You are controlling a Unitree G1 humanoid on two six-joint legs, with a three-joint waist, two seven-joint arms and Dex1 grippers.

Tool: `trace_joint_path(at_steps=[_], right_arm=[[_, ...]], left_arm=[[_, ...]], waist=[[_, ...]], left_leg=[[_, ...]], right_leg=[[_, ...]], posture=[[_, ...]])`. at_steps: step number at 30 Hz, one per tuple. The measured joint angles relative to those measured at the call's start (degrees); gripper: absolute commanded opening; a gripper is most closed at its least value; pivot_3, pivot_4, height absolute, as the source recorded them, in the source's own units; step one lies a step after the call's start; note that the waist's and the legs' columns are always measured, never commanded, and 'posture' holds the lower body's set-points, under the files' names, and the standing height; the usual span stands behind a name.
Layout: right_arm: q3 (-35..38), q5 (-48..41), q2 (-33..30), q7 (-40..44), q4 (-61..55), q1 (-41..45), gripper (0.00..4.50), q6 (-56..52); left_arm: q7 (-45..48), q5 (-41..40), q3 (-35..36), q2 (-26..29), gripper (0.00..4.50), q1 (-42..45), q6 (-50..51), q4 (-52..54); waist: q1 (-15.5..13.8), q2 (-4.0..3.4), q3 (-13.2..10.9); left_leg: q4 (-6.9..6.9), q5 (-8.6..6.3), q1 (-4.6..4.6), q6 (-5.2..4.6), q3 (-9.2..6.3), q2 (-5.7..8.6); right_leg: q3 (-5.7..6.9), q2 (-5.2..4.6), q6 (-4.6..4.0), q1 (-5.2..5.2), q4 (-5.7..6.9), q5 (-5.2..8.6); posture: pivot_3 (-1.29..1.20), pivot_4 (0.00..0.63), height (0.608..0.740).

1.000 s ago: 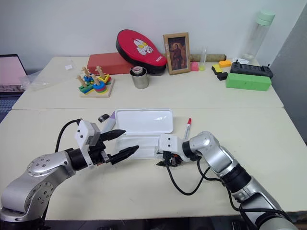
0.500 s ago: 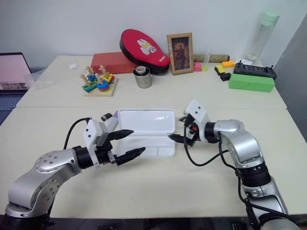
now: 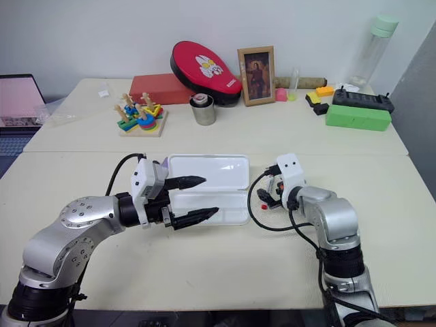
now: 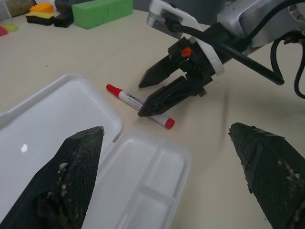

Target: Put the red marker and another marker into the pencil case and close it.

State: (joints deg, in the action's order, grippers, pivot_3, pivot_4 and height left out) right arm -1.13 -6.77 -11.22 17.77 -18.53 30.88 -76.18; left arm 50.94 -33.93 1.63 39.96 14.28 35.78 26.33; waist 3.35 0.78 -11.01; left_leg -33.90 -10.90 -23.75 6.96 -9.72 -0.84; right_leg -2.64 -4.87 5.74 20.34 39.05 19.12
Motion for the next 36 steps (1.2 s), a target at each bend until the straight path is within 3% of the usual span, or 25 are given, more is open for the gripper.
trace_joint_path(at_steps=[4,7,18,24,33,36], right_arm=[[-2.07,1.18,-1.3,-2.87,0.0,-0.46,4.48,-0.01],[-4.19,1.46,-2.78,-3.17,-0.02,-1.18,4.01,-0.01],[-7.45,1.01,-6.4,-2.88,0.17,-1.23,1.38,2.41],[-7.52,0.96,-7.86,-2.58,0.86,-1.35,0.25,3.75],[-5.19,-0.07,-8.16,-1.67,1.08,-1.34,0.26,3.9],[-2.06,-3.28,-11.53,2.78,1.05,0.85,0.26,5.84]], left_arm=[[1.06,0.15,-0.76,0.0,4.5,1.41,-0.3,-0.48],[1.14,0.17,-1.24,-0.01,4.5,1.86,-0.3,-0.95],[1.17,0.55,-1.37,-0.12,4.5,2.61,-1.3,-1.49],[0.95,0.71,-1.4,-0.93,4.5,2.7,-1.47,-1.5],[0.87,1.43,-1.95,-2.1,4.5,4.1,-1.66,-2.48],[-0.3,1.48,-1.59,-2.12,4.5,4.05,-1.63,-2.52]], waist=[[0.01,0.0,0.0],[0.06,0.0,0.0],[-0.08,0.01,0.01],[-0.1,0.01,0.01],[-0.08,0.01,0.0],[-0.08,-0.07,-0.05]], left_leg=[[0.0,0.0,0.0,0.0,0.0,0.0],[0.0,0.0,0.0,0.0,0.0,0.0],[-0.02,0.0,0.01,-0.01,-0.01,0.0],[-0.02,0.0,0.01,-0.01,0.0,0.0],[-0.01,0.0,0.0,-0.01,0.0,0.0],[-0.01,0.0,-0.04,-0.01,0.0,0.0]], right_leg=[[0.0,0.0,0.0,0.0,0.0,0.0],[-0.01,0.0,0.0,0.0,0.0,0.0],[0.0,0.0,0.0,-0.04,0.0,0.0],[0.0,0.0,0.0,-0.04,-0.01,0.0],[0.0,0.0,0.0,-0.03,-0.02,0.0],[0.0,0.0,0.0,0.01,-0.03,0.0]], posture=[[0.0,0.15,0.74],[0.0,0.15,0.74],[0.0,0.15,0.74],[0.0,0.15,0.74],[0.0,0.15,0.74],[0.0,0.15,0.74]])
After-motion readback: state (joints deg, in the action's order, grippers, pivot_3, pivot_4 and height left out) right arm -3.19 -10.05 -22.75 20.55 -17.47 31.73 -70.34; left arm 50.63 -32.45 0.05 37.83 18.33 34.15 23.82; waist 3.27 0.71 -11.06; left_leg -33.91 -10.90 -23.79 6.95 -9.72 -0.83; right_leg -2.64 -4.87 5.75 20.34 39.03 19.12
